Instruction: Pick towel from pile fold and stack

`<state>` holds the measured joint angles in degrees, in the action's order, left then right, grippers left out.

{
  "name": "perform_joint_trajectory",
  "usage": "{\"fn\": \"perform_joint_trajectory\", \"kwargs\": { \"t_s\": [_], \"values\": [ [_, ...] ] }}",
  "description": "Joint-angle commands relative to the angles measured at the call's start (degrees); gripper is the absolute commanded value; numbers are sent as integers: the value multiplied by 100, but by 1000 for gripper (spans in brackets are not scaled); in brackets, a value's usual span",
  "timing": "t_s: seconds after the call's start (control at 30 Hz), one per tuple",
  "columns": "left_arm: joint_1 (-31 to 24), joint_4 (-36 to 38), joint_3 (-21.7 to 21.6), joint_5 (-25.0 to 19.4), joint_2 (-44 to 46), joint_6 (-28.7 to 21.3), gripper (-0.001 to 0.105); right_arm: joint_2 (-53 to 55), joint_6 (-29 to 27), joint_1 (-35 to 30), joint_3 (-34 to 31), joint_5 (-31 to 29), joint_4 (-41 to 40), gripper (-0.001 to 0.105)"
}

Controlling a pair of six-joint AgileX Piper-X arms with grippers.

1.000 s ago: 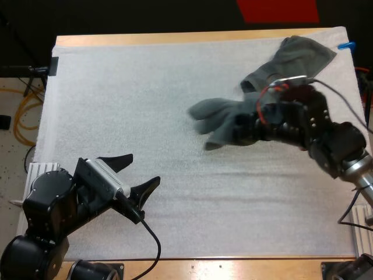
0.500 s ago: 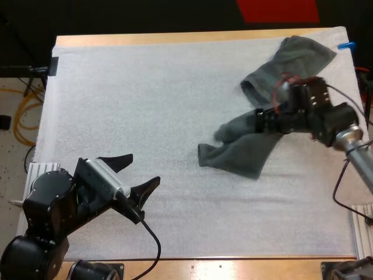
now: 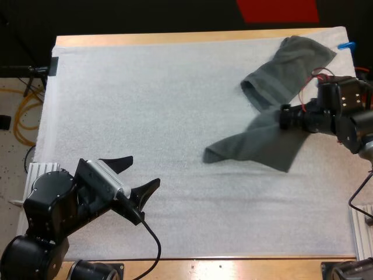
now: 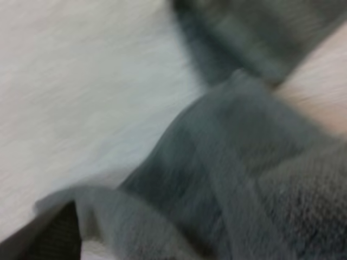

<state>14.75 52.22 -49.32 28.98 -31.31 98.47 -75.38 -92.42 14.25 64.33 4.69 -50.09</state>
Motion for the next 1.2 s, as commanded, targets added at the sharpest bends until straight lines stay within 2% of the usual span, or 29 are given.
{"fn": "perform_joint_trajectory", "kwargs": {
  "t_s": [0.0, 0.2, 0.37, 0.47, 0.57, 0.63, 0.7, 0.77, 0.8, 0.87, 0.9, 0.93, 0.97, 1.03, 1.1, 1.13, 1.17],
  "values": [
    [39, -29, -34, 42, 25, 24, 71, 55, -147, -10, 33, -164, -209, 83],
    [39, -29, -34, 42, 25, 24, 71, 53, -770, -10, -12, -558, -1161, 83],
    [39, -29, -34, 42, 25, 24, 71, 219, -785, 62, -10, -637, -1350, 82],
    [39, -29, -34, 42, 25, 24, 71, 400, -825, 205, 56, -1048, -1434, 82],
    [39, -29, -34, 42, 25, 24, 71, 548, -1157, 456, 145, -1585, -2039, 82],
    [39, -29, -34, 42, 25, 24, 71, 596, -1307, 634, 156, -2233, -2708, 82],
    [39, -29, -34, 42, 25, 24, 71, 596, -1295, 690, 156, -2437, -3196, 82],
    [39, -29, -34, 42, 25, 24, 71, 596, -1374, 721, 156, -2046, -3592, 82],
    [39, -29, -34, 42, 25, 24, 71, 596, -1466, 730, 156, -1662, -3775, 82],
    [39, -29, -34, 42, 25, -1, 71, 596, -1496, 771, 156, -708, -3793, 82],
    [39, -29, -34, 42, 25, -16, 71, 612, -1518, 819, 156, -2, -3695, 82],
    [39, -29, -34, 42, 25, -14, 71, 611, -1593, 891, 156, 738, -3545, 82],
    [39, -29, -34, 42, 25, -14, 71, 611, -1602, 926, 156, 1002, -3433, 82],
    [39, -29, -34, 42, 25, -14, 71, 611, -1536, 1113, 156, 2274, -2858, 82],
    [39, -29, -34, 42, 25, -14, 71, 611, -1363, 1241, 156, 3241, -2267, 82],
    [39, -29, -34, 42, 25, -14, 71, 611, -1090, 1324, 156, 3676, -1747, 82],
    [39, -29, -34, 42, 25, -14, 71, 611, -907, 1360, 156, 3810, -1452, 82]
  ]
}}
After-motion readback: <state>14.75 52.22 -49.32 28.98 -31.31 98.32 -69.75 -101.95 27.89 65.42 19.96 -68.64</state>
